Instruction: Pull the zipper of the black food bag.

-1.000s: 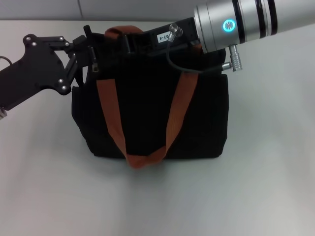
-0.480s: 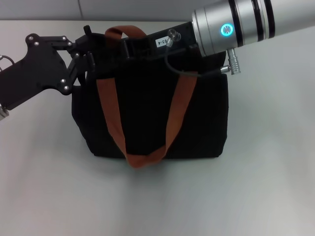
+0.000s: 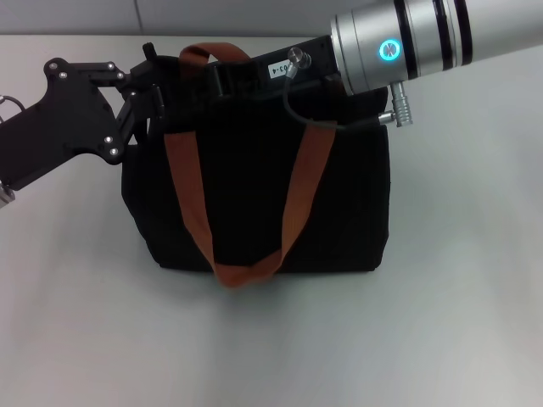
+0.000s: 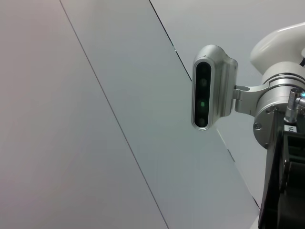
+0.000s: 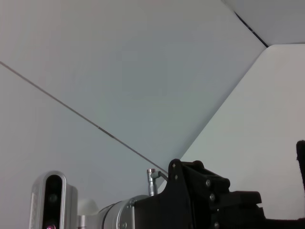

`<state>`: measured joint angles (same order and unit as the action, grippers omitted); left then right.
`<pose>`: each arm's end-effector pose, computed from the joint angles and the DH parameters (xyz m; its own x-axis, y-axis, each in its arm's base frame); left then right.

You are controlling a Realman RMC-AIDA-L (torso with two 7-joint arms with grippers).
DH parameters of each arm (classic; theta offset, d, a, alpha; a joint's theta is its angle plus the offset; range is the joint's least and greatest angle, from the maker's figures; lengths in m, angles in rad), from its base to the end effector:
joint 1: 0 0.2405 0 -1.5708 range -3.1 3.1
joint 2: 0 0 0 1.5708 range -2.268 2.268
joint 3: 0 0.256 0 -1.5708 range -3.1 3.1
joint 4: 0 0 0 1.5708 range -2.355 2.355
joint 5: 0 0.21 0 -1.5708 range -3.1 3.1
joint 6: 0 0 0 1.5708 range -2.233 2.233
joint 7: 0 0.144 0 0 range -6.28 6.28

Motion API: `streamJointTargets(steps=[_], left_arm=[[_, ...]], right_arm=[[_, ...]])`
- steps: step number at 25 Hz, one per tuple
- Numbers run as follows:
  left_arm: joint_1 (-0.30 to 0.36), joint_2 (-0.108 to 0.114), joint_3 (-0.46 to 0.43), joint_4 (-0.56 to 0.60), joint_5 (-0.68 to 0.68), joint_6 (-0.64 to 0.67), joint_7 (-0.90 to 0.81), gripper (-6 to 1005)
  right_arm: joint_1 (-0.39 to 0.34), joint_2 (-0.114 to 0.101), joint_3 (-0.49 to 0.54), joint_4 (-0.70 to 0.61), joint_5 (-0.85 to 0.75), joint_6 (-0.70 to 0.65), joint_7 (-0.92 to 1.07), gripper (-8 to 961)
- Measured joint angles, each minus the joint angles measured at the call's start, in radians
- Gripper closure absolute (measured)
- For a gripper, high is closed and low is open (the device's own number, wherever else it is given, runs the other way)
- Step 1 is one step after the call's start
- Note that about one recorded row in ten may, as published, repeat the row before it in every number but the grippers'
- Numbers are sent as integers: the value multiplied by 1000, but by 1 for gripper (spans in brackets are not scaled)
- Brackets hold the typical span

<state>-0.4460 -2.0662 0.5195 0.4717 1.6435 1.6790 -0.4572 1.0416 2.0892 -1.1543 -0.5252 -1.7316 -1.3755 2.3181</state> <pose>-0.2731 0.3115 0.0323 0.7552 -0.4270 0.4973 0.0797 -0.6933 -0.7163 0.0583 0.3921 -0.0697 0.5773 -0.7762 -0.2534 -0.6972 -0.6301 0.3417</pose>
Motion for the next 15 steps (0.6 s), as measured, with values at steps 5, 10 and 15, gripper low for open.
streamJointTargets(steps=[5, 10, 15], left_arm=[[3, 2, -5, 4, -4, 1, -11, 928], [1, 5, -6, 14, -4, 0, -50, 927], [0, 5, -4, 31, -4, -10, -99, 926]], right_arm=[[-1, -1, 2, -7, 0, 0, 0, 166], [-3, -5, 0, -21, -4, -3, 0, 167], [-10, -6, 5, -50, -3, -23, 0, 167]])
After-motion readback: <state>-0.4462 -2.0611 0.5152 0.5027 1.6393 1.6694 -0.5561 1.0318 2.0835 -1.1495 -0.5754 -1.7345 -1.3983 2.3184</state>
